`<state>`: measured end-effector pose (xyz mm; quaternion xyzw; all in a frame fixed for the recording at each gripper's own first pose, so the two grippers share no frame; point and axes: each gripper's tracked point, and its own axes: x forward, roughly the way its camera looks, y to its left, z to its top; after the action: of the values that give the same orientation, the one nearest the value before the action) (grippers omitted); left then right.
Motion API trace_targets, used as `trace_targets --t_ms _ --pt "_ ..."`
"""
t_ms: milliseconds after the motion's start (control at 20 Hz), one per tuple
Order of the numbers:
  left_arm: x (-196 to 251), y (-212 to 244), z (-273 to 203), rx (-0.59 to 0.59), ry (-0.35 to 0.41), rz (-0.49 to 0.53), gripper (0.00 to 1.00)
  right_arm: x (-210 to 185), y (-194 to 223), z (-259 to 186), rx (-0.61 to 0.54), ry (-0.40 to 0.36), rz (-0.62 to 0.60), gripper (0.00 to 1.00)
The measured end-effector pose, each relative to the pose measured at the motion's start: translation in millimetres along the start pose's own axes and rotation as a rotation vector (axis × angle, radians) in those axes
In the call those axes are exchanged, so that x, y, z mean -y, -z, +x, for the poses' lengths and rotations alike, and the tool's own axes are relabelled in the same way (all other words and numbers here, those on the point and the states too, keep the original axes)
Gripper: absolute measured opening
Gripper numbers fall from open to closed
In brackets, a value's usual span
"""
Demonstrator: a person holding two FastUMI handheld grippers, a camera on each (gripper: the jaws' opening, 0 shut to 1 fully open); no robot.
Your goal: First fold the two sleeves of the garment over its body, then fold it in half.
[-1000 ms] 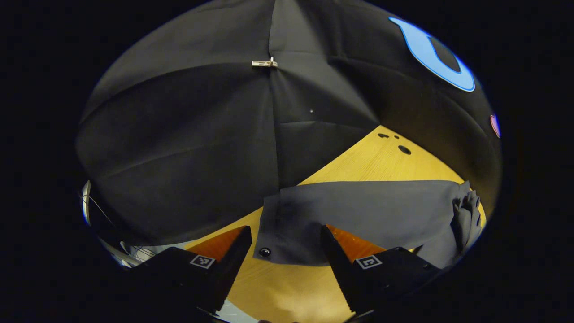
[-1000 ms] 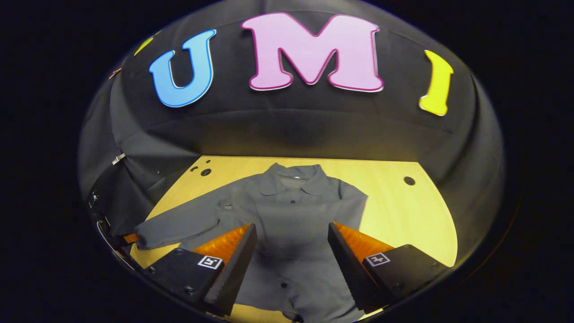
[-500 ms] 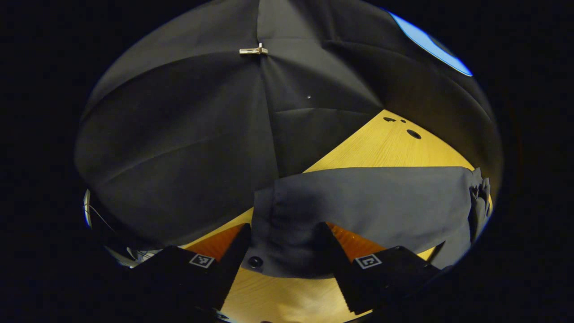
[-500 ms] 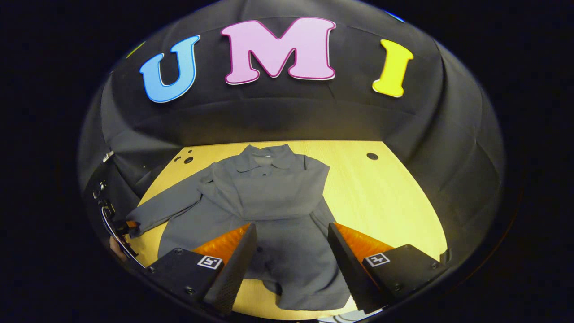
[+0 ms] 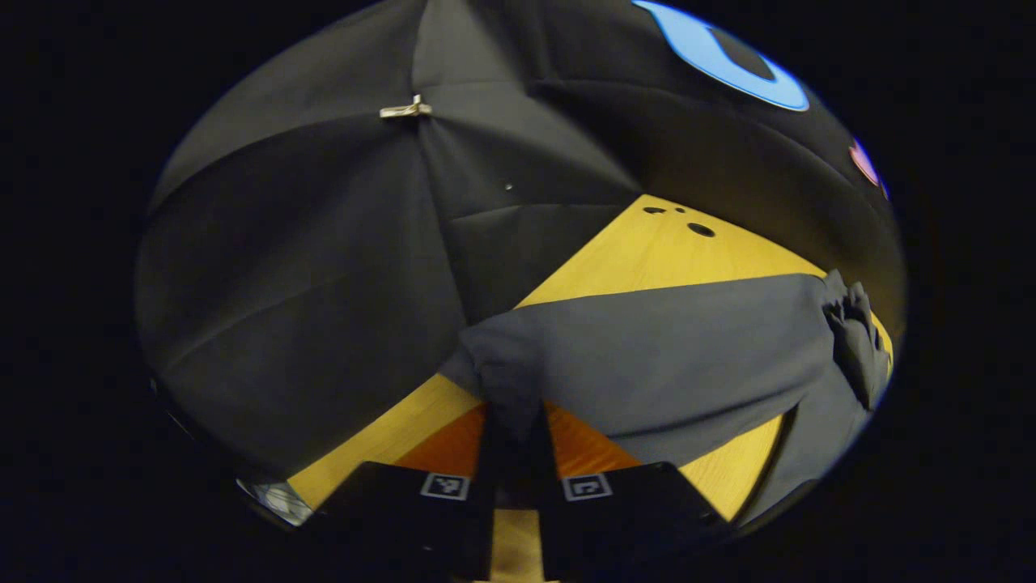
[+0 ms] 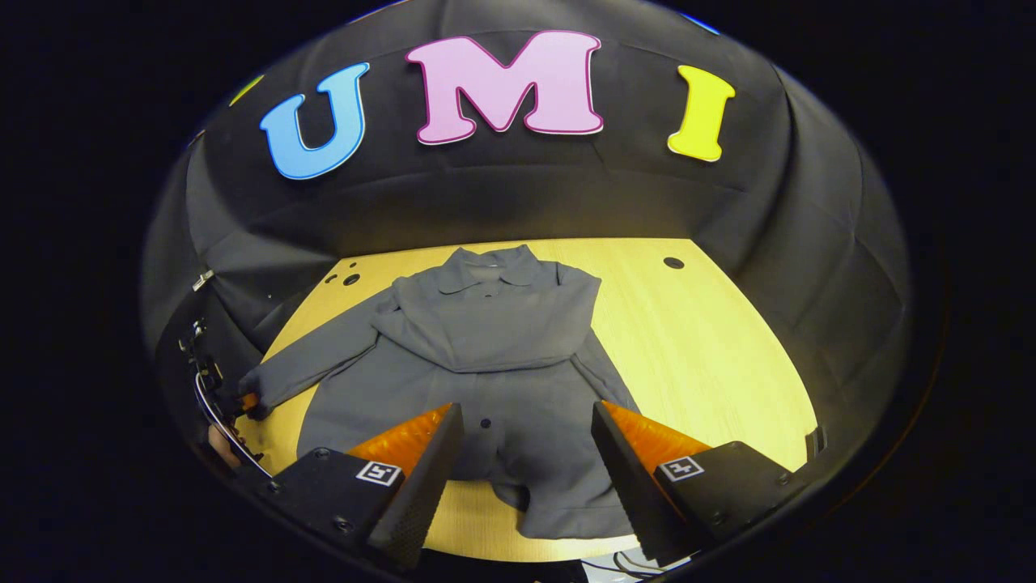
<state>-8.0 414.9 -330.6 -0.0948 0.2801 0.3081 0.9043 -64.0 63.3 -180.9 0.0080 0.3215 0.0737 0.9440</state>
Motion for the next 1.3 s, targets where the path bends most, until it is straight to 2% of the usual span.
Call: trace_targets --t_ms 50,100,200,400,550,700,950,1100,1150,1300 --pt "1 -1 1 0.011 0.007 0.017 0.22 2 2 -2 -0.001 0.003 0.010 0.99" --pt "1 -1 0 0.019 0.008 0.020 0.13 4 3 -3 -0.001 0.008 0.017 0.99" --pt "0 -3 -2 0.007 0.009 0.024 0.06 10 5 -8 0.004 0.020 0.027 0.99" --pt "8 -21 -11 0.023 0.049 0.085 0.06 28 4 -16 0.030 0.061 0.037 0.99" --pt "13 -47 -29 0.060 0.069 0.079 0.06 45 4 -18 0.042 0.091 0.063 0.99" --pt "38 -85 -48 0.123 0.108 0.074 0.05 62 7 -13 0.045 0.108 0.097 0.99" --pt "105 -142 -86 0.206 0.214 0.057 0.05 81 10 3 0.050 0.136 0.124 0.99" --pt "160 -166 -106 0.236 0.289 0.072 0.05 95 7 7 0.054 0.145 0.146 0.99" --pt "179 -173 -114 0.245 0.316 0.077 0.02 100 7 9 0.051 0.146 0.151 0.99" --pt "240 -188 -134 0.277 0.397 0.121 0.05 118 9 15 0.039 0.154 0.154 0.99"
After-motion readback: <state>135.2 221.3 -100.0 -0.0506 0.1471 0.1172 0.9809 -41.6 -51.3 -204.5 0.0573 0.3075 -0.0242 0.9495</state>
